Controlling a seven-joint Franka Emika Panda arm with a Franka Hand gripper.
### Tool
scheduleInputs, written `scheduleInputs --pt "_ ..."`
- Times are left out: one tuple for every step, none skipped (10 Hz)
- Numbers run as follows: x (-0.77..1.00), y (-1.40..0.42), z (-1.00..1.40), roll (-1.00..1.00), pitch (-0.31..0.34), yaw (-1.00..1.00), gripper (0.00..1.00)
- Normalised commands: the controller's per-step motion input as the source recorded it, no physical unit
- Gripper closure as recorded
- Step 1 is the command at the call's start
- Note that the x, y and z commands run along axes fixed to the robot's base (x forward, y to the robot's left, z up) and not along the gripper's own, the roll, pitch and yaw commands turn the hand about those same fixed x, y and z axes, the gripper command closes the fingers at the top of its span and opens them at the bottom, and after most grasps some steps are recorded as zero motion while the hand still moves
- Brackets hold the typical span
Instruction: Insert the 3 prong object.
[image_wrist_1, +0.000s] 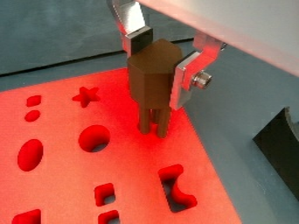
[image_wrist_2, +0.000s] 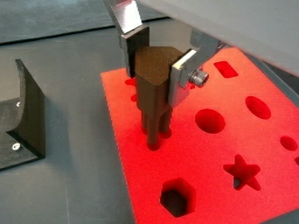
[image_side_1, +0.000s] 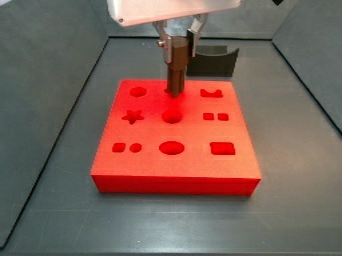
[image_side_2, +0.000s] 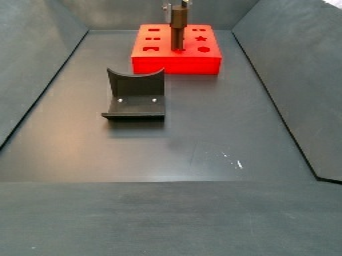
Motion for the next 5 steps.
scheduleInputs --pt "-0.22 0.02 0.0 0.0 -0.097 0.0 1.0" --pt "-0.13 0.0 0.0 0.0 -0.076 0.0 1.0" --pt "-0.06 0.0 0.0 0.0 -0.06 0.0 1.0" --pt "0.0 0.0 -0.07 0.0 -0.067 0.02 1.0" --pt "0.0 0.0 -0.17 0.01 -0.076 0.1 1.0"
